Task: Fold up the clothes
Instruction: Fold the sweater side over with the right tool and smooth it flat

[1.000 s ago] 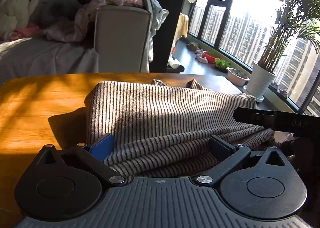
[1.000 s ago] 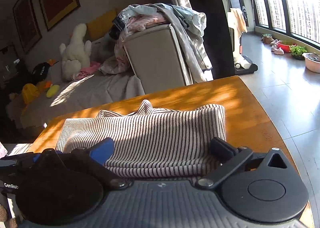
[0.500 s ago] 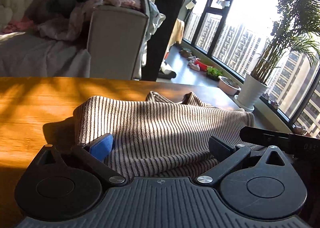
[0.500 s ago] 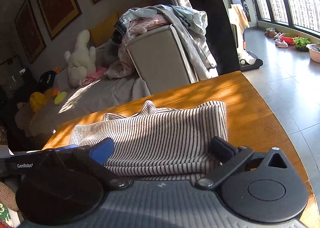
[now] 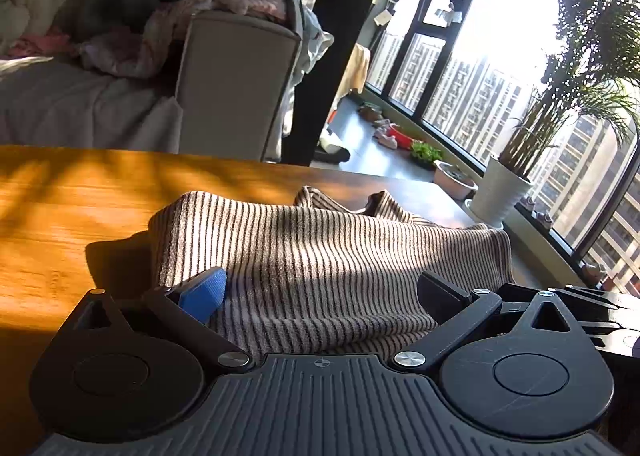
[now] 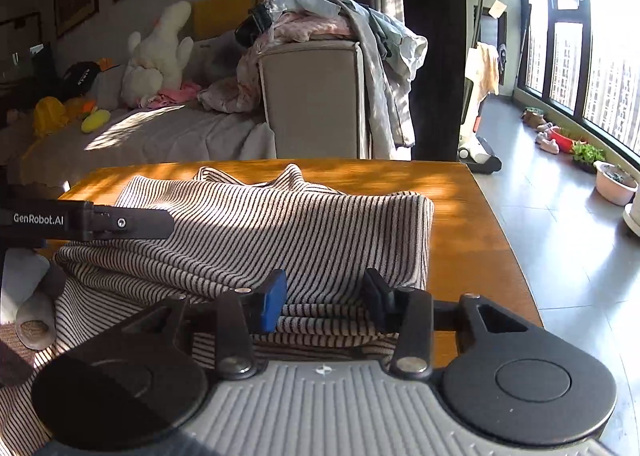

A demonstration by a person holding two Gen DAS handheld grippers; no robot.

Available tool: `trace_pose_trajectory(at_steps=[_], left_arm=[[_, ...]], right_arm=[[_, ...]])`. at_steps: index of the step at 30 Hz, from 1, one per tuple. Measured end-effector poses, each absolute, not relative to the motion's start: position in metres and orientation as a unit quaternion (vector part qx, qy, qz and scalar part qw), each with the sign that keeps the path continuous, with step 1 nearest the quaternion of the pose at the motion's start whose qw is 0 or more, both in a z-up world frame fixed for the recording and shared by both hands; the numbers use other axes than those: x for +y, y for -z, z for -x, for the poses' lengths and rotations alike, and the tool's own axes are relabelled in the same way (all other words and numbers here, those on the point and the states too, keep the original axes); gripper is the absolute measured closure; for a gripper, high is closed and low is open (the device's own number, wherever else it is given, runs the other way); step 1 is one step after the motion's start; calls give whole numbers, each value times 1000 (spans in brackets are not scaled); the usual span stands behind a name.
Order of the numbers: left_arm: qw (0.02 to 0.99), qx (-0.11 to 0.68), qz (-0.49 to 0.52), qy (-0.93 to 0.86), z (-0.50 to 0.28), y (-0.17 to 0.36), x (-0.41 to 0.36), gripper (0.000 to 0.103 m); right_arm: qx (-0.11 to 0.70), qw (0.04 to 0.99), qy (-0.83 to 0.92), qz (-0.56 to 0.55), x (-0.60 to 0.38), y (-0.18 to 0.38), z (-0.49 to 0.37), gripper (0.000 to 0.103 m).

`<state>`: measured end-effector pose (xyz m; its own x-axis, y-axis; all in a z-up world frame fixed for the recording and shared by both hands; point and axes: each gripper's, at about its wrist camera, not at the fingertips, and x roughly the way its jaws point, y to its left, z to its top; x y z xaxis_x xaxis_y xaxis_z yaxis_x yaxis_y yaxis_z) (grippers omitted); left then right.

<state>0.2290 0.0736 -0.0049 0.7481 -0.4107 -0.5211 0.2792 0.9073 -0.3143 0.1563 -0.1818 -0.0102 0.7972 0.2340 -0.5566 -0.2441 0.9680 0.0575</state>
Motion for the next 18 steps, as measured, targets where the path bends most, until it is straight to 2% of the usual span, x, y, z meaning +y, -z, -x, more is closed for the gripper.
trace_pose_trajectory(at_steps=[8,15,18], left_arm=[[939,284,87,175,-193,-10,74,0],[933,307,74,171,-191,3,71,0],[934,308,70,169,-190,4,69,0]], right_arm=[[291,948,-130,2,-184,12,-158,56],[289,948,-134,11,-182,9,-157,51],[277,951,-138,17,-179,1,-154,42]])
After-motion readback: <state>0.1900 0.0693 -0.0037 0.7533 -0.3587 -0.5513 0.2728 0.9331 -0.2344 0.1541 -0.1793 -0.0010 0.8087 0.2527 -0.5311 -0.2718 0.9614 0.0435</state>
